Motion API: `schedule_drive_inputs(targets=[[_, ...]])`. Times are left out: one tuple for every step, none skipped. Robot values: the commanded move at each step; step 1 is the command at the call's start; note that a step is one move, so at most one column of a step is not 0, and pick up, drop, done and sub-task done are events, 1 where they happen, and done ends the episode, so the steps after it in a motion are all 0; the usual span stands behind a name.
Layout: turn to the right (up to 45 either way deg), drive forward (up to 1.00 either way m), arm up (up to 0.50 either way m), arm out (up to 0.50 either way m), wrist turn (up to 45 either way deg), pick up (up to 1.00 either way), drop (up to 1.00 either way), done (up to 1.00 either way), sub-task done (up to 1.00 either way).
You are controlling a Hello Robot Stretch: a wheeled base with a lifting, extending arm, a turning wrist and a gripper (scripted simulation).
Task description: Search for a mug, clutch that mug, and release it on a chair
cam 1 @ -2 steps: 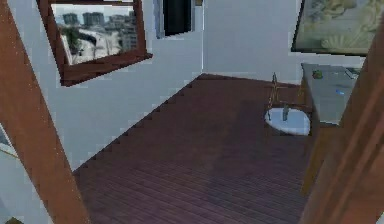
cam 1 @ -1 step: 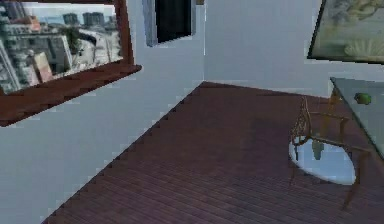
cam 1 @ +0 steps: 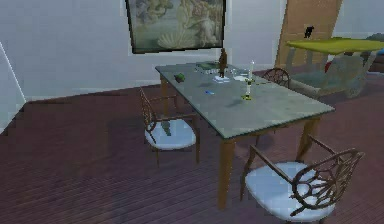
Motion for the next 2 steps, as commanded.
schedule_drive_inputs(targets=[[15.0, 0.0, 0.0, 0.0, 0.0, 0.0, 0.0, 0.0, 0.0], [3.0, 0.0, 0.0, 0.0, 0.0, 0.0, 0.0, 0.0, 0.0]])
